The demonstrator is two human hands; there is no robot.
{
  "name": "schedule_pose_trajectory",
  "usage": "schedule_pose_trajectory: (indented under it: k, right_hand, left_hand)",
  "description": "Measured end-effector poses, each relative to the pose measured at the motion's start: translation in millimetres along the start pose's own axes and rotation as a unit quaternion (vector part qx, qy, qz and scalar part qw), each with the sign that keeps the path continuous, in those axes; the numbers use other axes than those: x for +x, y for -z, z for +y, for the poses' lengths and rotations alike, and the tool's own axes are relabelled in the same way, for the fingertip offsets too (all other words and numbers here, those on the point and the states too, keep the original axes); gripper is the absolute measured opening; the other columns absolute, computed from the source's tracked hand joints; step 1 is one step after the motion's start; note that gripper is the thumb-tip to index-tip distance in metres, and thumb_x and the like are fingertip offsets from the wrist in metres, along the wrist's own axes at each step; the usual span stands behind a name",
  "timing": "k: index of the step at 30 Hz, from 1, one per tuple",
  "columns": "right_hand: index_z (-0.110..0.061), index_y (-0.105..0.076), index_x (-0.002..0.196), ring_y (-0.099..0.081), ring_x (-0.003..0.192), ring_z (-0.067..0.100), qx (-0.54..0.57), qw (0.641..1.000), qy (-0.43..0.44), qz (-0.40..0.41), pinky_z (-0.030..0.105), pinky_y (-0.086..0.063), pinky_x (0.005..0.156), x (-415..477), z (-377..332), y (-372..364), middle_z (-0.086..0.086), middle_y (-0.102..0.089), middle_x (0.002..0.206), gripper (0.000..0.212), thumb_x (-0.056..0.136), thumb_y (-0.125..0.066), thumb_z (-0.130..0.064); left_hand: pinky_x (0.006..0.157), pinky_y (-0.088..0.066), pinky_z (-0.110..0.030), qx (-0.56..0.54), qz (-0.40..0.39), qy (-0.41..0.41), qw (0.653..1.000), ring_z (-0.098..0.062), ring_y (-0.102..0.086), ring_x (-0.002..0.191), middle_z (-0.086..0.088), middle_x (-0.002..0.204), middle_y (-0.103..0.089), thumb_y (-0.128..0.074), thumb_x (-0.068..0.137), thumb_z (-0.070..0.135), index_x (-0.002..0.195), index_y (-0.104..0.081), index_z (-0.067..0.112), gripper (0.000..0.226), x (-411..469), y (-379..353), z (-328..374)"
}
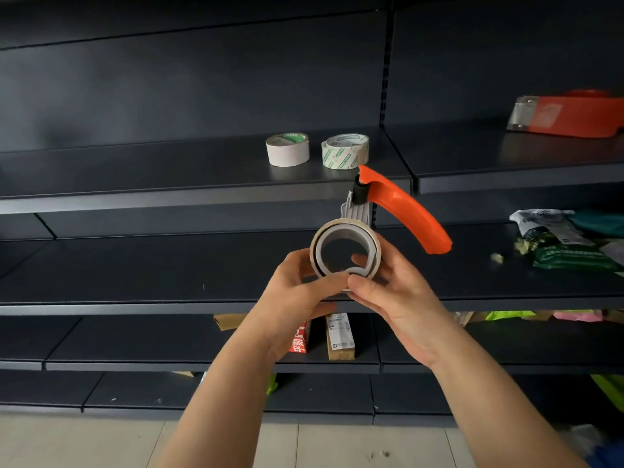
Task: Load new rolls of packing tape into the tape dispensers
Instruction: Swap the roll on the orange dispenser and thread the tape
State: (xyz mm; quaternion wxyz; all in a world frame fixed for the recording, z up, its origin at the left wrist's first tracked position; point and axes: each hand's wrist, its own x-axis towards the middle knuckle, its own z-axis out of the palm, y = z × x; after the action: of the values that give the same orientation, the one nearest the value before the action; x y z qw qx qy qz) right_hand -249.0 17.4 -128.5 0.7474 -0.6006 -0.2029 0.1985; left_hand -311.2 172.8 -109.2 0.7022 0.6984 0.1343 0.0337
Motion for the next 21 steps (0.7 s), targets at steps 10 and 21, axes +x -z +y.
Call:
schedule_pose_trajectory:
  k: [10,21]
  right_hand:
    - [-0.022,-0.050,0.134,-0.067,0.110,0.012,-0.069,0.998,0.002,0.004,0.033,-0.052,0.098,2,4,7,-0.004,-0.067,0.116,0.057,0.086,-0.065,0.005]
    - [-0.055,-0.044,0.122,-0.057,0.117,0.005,-0.197,0.979,0.053,0.027,0.036,-0.048,0.103,12,14,6,-0.016,-0.060,0.122,0.070,0.085,-0.067,0.000]
  left_hand:
    - [0.090,-0.057,-0.038,0.024,0.044,-0.027,0.998,-0.020,-0.071,0.099,-0.005,0.106,-0.074,-0.069,0.087,0.020,0.118,-0.063,0.014,0.033,5,1,5]
    - [0.083,-0.056,-0.028,0.228,0.138,-0.094,0.959,-0.011,-0.068,0.089,0.008,0.096,-0.069,-0.067,0.087,0.014,0.126,-0.062,0.020,0.039,15,-13,3]
